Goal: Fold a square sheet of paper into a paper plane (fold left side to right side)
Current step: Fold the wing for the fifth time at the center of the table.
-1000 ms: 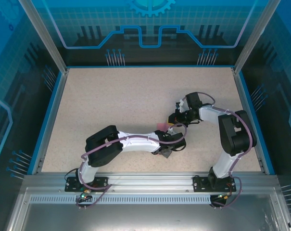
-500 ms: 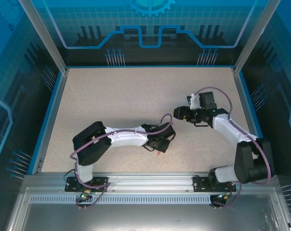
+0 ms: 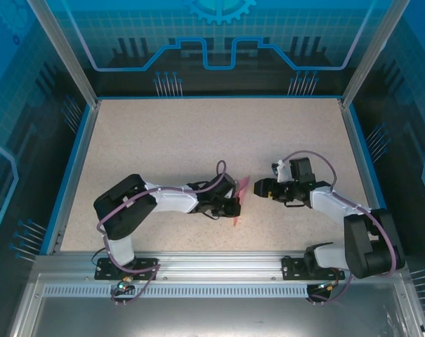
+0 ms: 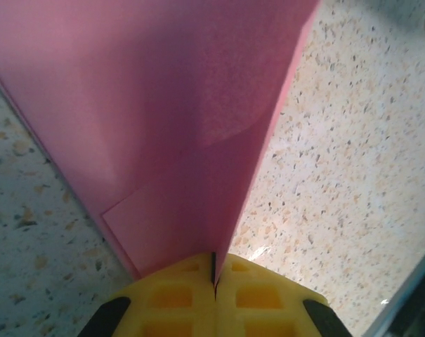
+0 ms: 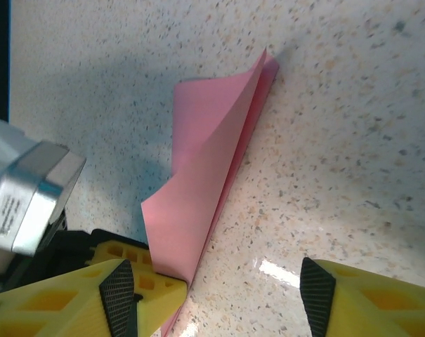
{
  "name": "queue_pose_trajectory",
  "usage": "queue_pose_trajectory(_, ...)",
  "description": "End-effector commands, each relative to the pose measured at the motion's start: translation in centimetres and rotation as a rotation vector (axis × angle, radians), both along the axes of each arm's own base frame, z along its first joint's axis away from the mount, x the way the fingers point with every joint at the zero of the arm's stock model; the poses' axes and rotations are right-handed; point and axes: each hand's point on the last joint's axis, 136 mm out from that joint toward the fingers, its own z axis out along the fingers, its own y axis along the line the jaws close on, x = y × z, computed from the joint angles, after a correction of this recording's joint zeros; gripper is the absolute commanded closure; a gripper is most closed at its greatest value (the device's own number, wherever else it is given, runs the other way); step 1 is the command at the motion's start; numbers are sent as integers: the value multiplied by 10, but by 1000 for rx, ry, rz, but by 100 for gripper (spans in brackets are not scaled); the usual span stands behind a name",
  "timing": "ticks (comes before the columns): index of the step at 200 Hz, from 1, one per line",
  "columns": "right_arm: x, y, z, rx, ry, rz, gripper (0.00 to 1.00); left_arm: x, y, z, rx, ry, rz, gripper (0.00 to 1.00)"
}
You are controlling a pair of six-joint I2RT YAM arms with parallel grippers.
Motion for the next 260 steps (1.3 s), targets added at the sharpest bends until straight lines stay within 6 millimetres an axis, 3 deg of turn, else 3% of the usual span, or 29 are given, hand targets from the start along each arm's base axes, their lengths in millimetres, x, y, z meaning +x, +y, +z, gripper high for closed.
queue_pose_trajectory(1,5,15,6,55,-40,28,34,5,-11,22,-152,16,41,100)
queue_pose_trajectory(105,9,48,-18,88,31,37,52,5,-4,18,-259,61,117,100)
queue_pose_trajectory(189,11,52,-33,35,76,18,55,5,-8,10,-308,98,146,100)
queue_pose_trajectory(260,1,45,-61,-80,207,-3,59,5,-10,0,-320,121,157,98)
